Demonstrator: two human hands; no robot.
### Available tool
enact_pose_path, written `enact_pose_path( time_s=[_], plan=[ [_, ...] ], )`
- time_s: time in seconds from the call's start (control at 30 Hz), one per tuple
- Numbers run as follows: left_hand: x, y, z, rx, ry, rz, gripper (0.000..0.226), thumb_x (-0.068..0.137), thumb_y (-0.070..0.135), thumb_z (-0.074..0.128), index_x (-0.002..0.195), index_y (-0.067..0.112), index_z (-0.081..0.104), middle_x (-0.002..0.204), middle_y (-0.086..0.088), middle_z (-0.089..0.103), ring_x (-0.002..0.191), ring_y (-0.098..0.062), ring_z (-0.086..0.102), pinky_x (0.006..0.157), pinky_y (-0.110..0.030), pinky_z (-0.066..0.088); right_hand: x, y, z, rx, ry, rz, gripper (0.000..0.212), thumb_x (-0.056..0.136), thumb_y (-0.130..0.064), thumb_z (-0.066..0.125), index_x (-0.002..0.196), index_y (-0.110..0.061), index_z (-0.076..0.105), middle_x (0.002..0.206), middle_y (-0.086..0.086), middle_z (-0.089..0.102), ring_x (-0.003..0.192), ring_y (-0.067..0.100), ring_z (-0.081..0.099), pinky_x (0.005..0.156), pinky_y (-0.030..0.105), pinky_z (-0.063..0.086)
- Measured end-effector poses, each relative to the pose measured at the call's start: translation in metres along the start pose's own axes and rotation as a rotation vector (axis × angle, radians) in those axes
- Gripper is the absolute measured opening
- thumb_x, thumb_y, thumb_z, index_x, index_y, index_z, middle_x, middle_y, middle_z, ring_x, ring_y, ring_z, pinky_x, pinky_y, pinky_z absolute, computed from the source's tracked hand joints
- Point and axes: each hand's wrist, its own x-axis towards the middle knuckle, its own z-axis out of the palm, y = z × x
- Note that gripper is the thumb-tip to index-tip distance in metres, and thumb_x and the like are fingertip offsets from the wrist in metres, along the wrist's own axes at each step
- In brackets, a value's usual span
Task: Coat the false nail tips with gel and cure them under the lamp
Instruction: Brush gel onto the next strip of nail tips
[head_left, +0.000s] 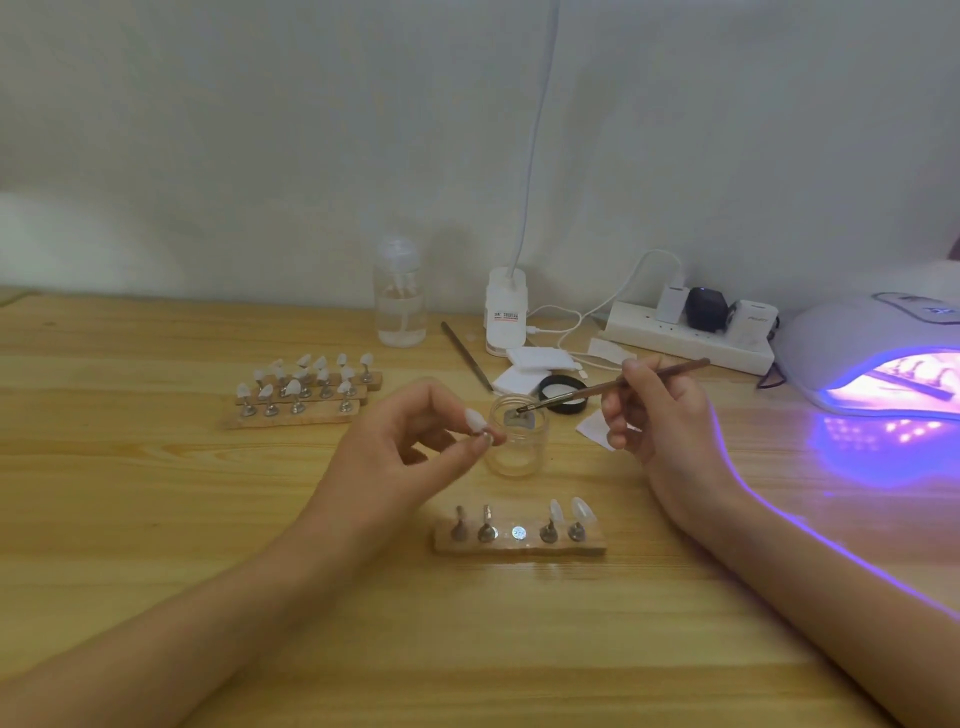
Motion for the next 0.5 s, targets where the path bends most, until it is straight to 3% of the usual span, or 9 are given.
enact_pose_path(
  time_s=[0.1, 0.23, 0.33, 0.5],
  plan=[
    [0.011, -0.001, -0.007, -0.012, -0.001, -0.107, 0.021, 0.068, 0.042, 0.074, 0.086, 0.032, 0.069, 0.094, 0.006, 0.075, 0.087, -0.029, 0.064, 0.081, -0.034, 0.05, 0.0, 0.003, -0.001, 0.054, 0.018, 0.042, 0.02, 0.102, -0.021, 0.053, 0.083, -0.014, 0.058, 0.062, 0.001, 0.062, 0.053, 0.008, 0.056, 0.045, 0.019, 0.045],
    [0.026, -0.011, -0.009, -0.024, 0.028, -0.171, 0.008, 0.076, 0.029, 0.077, 0.082, 0.025, 0.072, 0.089, 0.013, 0.073, 0.065, -0.003, 0.056, 0.06, -0.011, 0.045, -0.002, 0.003, 0.001, 0.108, 0.0, 0.064, 0.019, 0.1, -0.021, 0.055, 0.083, -0.013, 0.058, 0.062, 0.001, 0.061, 0.052, 0.008, 0.055, 0.046, 0.019, 0.045],
    [0.035, -0.02, -0.005, -0.023, 0.082, -0.179, 0.005, 0.083, 0.018, 0.075, 0.083, 0.019, 0.07, 0.087, 0.014, 0.072, 0.06, 0.002, 0.054, 0.056, -0.009, 0.043, -0.002, 0.002, 0.0, 0.138, -0.011, 0.076, 0.015, 0.097, -0.021, 0.056, 0.086, -0.012, 0.058, 0.063, 0.002, 0.062, 0.053, 0.009, 0.055, 0.047, 0.019, 0.047],
    [0.037, -0.03, 0.001, 0.056, 0.056, -0.109, 0.007, 0.082, 0.016, 0.077, 0.084, 0.02, 0.071, 0.092, 0.01, 0.073, 0.057, -0.005, 0.045, 0.054, -0.012, 0.041, -0.001, 0.002, -0.001, 0.161, -0.021, 0.093, 0.014, 0.09, -0.024, 0.06, 0.088, -0.011, 0.057, 0.064, 0.003, 0.063, 0.054, 0.009, 0.057, 0.048, 0.018, 0.048]
  ],
)
